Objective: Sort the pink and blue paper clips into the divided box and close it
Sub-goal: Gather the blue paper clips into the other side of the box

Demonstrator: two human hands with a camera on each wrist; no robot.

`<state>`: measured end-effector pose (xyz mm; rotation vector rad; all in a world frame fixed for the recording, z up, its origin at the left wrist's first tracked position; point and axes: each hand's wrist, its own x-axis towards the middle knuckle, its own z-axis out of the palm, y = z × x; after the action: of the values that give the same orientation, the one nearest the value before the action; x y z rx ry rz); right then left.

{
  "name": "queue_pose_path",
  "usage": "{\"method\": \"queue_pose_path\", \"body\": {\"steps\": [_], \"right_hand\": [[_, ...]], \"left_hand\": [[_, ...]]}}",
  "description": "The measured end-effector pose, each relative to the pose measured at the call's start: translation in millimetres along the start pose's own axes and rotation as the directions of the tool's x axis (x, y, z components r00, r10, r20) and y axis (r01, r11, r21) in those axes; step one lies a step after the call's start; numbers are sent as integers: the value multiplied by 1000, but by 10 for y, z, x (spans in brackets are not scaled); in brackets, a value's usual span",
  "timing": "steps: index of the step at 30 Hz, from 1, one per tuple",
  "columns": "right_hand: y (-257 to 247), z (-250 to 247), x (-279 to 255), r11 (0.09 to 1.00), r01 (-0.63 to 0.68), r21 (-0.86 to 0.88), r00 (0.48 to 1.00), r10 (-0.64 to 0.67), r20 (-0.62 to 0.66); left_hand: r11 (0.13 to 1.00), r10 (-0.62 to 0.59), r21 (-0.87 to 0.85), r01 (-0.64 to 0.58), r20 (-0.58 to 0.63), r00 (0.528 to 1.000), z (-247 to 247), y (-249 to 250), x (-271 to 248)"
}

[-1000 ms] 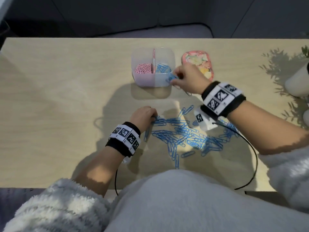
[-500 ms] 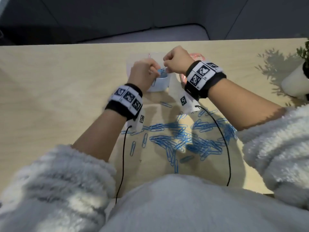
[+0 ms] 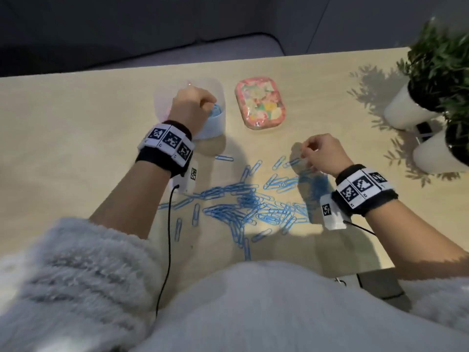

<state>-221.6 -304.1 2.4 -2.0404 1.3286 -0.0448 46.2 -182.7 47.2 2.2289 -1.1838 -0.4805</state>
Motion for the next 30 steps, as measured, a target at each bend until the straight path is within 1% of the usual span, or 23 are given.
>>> {"method": "queue_pose_path", "body": {"steps": [1,2,3,4,6,7,8,9,11,13,15,17,19,20,22,23,25,27,28,30], "right_hand": [[134,-4,-58,993,-28,-117,999,24,-32],[248,13,-131,977,-64,-204,996,52,-66],[336,39,-214,962,-99,-256,992,76,-98],[414,75,-278,949,-126,-287,988,93,-125],[472,171,-392,944,-140,-300,984,101,-144],[459,228,-433,950,-123,-286,987,86,-137],[417,295,-460,961,-94,-259,990,63,-125],[356,374,-478,972,-62,-229,993,37,-109],[180,568,-512,983,27,-179,998,-37,-48],[-22,754,-549,982,132,-135,991,-127,48],[-184,833,-592,975,198,-98,975,-186,119],[-246,757,-660,973,202,-112,976,-190,104],[-150,612,-751,965,166,-205,985,-153,79],[-57,549,-809,957,139,-255,988,-116,103],[122,486,-940,950,99,-296,980,-43,192],[194,506,-997,956,104,-275,972,-39,231],[244,600,-1068,965,175,-193,954,-118,275],[178,748,-1058,958,256,-131,936,-212,282],[106,816,-1023,955,277,-105,932,-240,272],[-62,906,-920,955,291,-60,928,-267,258]], "left_hand": [[999,50,-6,-50,-9,999,-31,-49,-157],[998,59,5,-59,19,998,-55,-119,-348],[999,40,25,-42,72,997,-57,-228,-551],[998,-25,68,15,148,989,-45,-364,-757],[980,-173,147,136,286,942,-17,-660,-1149],[970,-225,164,179,331,916,7,-804,-1297],[963,-258,169,210,351,900,28,-916,-1407],[961,-268,161,225,343,900,57,-985,-1480],[963,-262,140,231,280,924,143,-1019,-1528],[977,-203,118,179,253,946,273,-955,-1511],[988,-145,91,124,272,951,412,-831,-1478],[991,-126,72,111,268,955,493,-693,-1504],[993,-108,74,94,223,969,549,-554,-1600],[991,-103,102,83,211,972,588,-481,-1672],[975,-109,215,55,248,963,704,-344,-1822],[958,-122,283,37,288,950,768,-277,-1882],[917,-120,398,-34,357,926,903,-216,-1938],[881,-72,459,-119,379,923,982,-204,-1905],[875,-39,458,-156,388,921,995,-203,-1848],[889,30,403,-217,421,907,966,-197,-1689]]}}
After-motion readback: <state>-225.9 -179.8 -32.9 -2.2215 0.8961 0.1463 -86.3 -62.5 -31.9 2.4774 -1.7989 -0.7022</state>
